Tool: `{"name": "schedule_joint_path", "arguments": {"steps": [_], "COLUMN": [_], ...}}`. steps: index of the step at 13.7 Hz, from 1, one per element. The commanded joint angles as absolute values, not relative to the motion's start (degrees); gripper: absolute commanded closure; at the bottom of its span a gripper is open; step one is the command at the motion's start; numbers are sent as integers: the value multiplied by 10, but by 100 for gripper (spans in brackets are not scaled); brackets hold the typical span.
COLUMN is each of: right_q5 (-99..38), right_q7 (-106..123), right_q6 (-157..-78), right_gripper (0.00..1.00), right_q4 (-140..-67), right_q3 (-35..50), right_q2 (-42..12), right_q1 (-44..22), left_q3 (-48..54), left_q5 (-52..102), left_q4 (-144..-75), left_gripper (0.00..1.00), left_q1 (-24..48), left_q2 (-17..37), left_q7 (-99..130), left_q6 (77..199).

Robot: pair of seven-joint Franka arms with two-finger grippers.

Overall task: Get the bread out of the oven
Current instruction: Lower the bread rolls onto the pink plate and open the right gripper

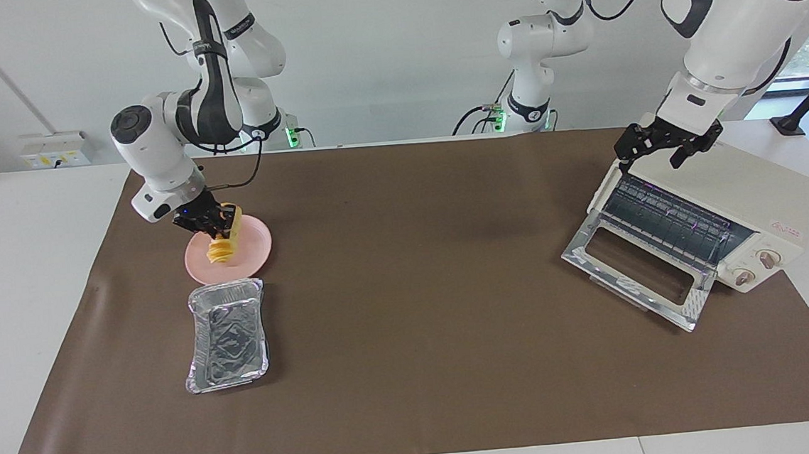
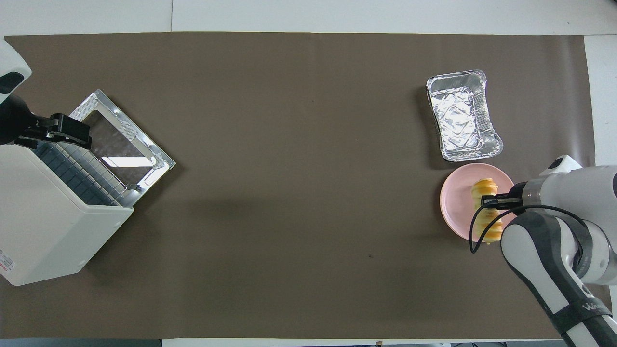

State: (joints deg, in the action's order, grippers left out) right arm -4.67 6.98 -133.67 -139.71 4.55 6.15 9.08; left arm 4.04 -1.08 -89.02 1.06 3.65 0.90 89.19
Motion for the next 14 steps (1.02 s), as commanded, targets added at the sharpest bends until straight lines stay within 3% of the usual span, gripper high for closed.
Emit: {"name": "schedule_joint_path", "arguments": {"steps": [1,3,4,5,6,7,9,12,14], "right_q5": [-49,-49,-49,-49,-49,-49,-49,-48,-48], "right_q7": [76,75,75,75,75,76,78,76,77], "right_q6": [-1375,-1381,-1380,-1380,-1379,-1376,-1367,-1262,-1236], "right_gripper": [76,72,65,53,16,0,0,0,0], "right_q4": [-1400,-1400,-1400,-1400,-1400,-1398,-1380,-1273,-1233], "right_q3": [50,50,50,50,50,50,50,48,47], "right_q2": [39,33,33,33,33,33,31,18,20], "right_q1": [90,79,79,78,77,76,77,83,90], "left_q3": [43,43,43,43,43,43,43,43,43], "left_q5": [-4,-4,-4,-4,-4,-4,-4,-4,-4], "left_q4": [-904,-904,-903,-904,-904,-903,-903,-904,-903], "left_gripper": [0,0,0,0,0,0,0,0,0], "left_q1": [4,4,4,4,4,4,4,4,4], "left_q2": [25,25,25,25,25,25,25,25,25], "left_q7": [14,14,14,14,14,14,14,14,14], "left_q6": [898,897,897,897,897,897,897,897,897]}}
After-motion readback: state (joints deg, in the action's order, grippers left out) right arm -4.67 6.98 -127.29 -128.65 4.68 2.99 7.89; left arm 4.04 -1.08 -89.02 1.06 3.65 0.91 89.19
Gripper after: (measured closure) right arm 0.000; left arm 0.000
